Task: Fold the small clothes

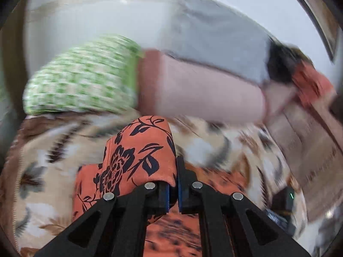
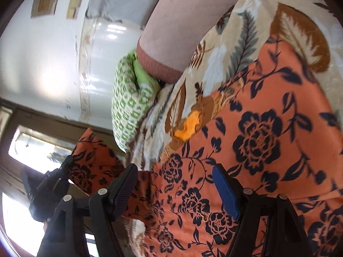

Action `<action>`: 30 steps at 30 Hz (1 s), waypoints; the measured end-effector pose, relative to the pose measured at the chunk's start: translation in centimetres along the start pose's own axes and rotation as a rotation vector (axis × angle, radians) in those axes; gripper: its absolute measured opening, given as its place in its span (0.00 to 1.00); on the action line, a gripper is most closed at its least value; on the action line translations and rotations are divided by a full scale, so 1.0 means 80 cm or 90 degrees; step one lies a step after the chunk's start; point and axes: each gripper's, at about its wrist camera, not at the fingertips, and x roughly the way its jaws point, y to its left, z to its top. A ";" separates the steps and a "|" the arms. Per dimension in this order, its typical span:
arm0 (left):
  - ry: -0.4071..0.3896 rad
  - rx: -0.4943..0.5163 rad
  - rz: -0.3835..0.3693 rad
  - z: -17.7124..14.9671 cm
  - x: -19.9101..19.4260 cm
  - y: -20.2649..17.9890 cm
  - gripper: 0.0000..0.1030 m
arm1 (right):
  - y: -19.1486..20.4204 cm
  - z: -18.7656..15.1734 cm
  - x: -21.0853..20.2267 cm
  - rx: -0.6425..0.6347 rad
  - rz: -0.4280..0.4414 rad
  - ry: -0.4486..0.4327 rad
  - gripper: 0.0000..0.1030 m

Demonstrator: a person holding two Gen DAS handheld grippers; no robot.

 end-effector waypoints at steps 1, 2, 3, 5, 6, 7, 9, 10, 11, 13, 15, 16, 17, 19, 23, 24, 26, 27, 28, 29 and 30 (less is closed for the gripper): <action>0.027 0.011 -0.020 -0.004 0.013 -0.018 0.18 | -0.005 0.004 -0.007 0.010 0.006 -0.007 0.73; 0.064 0.021 -0.047 -0.011 0.024 -0.035 0.42 | -0.010 0.007 -0.013 0.020 0.010 -0.015 0.73; 0.099 0.032 -0.065 -0.017 0.035 -0.049 0.53 | -0.017 0.011 -0.019 0.033 0.013 -0.024 0.73; 0.093 0.050 -0.063 -0.024 0.035 -0.060 0.63 | -0.031 0.016 -0.031 0.063 0.013 -0.042 0.73; 0.065 0.060 -0.060 -0.027 0.027 -0.059 0.63 | -0.034 0.019 -0.034 0.074 0.014 -0.047 0.74; 0.033 0.054 -0.053 -0.029 0.016 -0.050 0.65 | -0.036 0.021 -0.037 0.082 0.013 -0.052 0.74; -0.026 0.002 -0.044 -0.036 -0.004 -0.017 0.75 | -0.037 0.023 -0.046 0.081 0.001 -0.068 0.74; -0.063 -0.035 -0.026 -0.044 -0.013 0.005 0.80 | -0.035 0.024 -0.050 0.074 -0.005 -0.075 0.74; -0.083 -0.064 0.006 -0.054 -0.018 0.025 0.81 | -0.032 0.025 -0.053 0.064 -0.012 -0.079 0.74; -0.083 -0.105 0.084 -0.070 -0.010 0.063 0.81 | -0.022 0.024 -0.051 0.037 -0.026 -0.076 0.74; -0.065 -0.142 0.170 -0.098 0.007 0.099 0.81 | -0.008 0.019 -0.044 -0.002 -0.048 -0.065 0.74; -0.055 -0.154 0.188 -0.107 0.013 0.110 0.81 | 0.005 0.013 -0.037 -0.038 -0.064 -0.055 0.74; -0.042 -0.174 0.213 -0.121 0.023 0.126 0.81 | 0.016 0.007 -0.031 -0.072 -0.077 -0.047 0.74; -0.029 -0.202 0.231 -0.139 0.032 0.149 0.81 | 0.050 -0.014 -0.014 -0.177 -0.116 -0.025 0.74; -0.009 -0.239 0.258 -0.178 0.056 0.185 0.81 | 0.092 -0.060 0.029 -0.332 -0.114 0.060 0.74; 0.002 -0.246 0.266 -0.185 0.063 0.192 0.81 | 0.092 -0.069 0.043 -0.313 -0.057 0.114 0.74; 0.034 -0.271 0.279 -0.197 0.077 0.209 0.81 | 0.088 -0.085 0.070 -0.286 -0.026 0.167 0.74; 0.047 -0.288 0.264 -0.202 0.085 0.218 0.81 | 0.083 -0.092 0.085 -0.284 -0.044 0.179 0.74; 0.051 -0.299 0.263 -0.205 0.093 0.224 0.81 | 0.077 -0.097 0.098 -0.279 -0.060 0.190 0.74; 0.046 -0.298 0.265 -0.206 0.093 0.224 0.81 | 0.067 -0.099 0.111 -0.266 -0.075 0.201 0.74; 0.044 -0.293 0.269 -0.206 0.092 0.223 0.81 | 0.057 -0.097 0.119 -0.250 -0.090 0.202 0.72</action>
